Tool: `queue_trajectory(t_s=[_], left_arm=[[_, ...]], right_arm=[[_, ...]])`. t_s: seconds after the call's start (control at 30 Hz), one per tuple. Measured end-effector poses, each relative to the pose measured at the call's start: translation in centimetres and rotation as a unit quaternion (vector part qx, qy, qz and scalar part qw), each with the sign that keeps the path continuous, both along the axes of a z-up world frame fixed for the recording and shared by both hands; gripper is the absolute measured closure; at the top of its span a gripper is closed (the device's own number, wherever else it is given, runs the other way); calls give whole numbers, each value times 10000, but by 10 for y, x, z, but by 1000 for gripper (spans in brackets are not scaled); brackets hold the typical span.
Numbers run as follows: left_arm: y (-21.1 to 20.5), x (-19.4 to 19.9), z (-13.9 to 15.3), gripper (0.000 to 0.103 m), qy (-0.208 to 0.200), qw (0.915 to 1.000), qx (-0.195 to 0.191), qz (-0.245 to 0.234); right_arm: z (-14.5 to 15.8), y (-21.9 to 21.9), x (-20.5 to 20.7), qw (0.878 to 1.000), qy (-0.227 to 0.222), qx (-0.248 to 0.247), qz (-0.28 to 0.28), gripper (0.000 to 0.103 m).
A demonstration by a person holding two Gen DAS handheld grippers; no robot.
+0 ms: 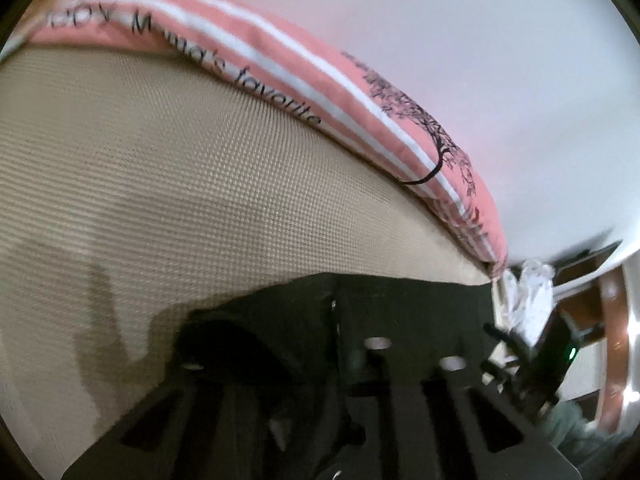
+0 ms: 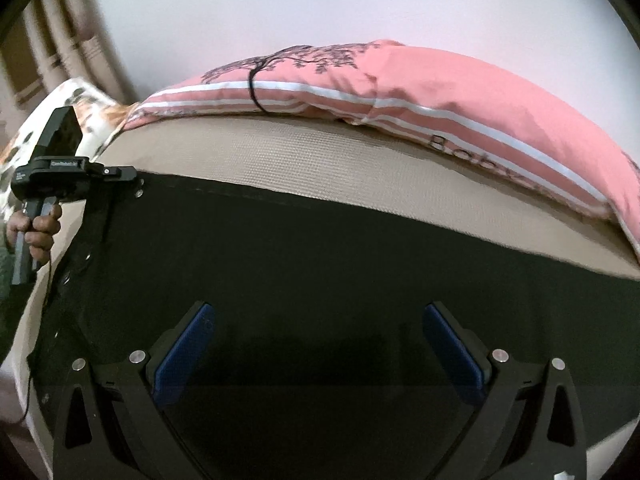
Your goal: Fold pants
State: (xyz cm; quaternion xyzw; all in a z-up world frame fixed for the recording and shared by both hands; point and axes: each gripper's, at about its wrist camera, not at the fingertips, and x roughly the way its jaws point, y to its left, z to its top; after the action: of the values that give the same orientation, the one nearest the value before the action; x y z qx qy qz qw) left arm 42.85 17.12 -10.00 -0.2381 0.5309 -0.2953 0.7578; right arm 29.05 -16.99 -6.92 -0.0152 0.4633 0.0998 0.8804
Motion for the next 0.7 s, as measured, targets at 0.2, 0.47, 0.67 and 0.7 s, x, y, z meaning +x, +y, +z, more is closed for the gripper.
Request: queue_trajectory(t_s=[0.2, 0.47, 0.67, 0.7], left_arm=[[1, -45, 62, 95, -1054, 9931, -402, -308], [1, -80, 102, 95, -1541, 9855, -524, -483], [0, -79, 102, 95, -1443, 9883, -350, -352], [-1, -79, 103, 95, -1444, 9884, -310, -362]], right_arm=[[15, -5, 41, 9926, 171, -243, 1181, 0], [13, 2, 103, 9525, 1104, -293, 2824, 11], [-9, -11, 112, 9212, 1856, -457, 3389, 52], [-11, -17, 113, 9196, 1939, -436, 3390, 56]])
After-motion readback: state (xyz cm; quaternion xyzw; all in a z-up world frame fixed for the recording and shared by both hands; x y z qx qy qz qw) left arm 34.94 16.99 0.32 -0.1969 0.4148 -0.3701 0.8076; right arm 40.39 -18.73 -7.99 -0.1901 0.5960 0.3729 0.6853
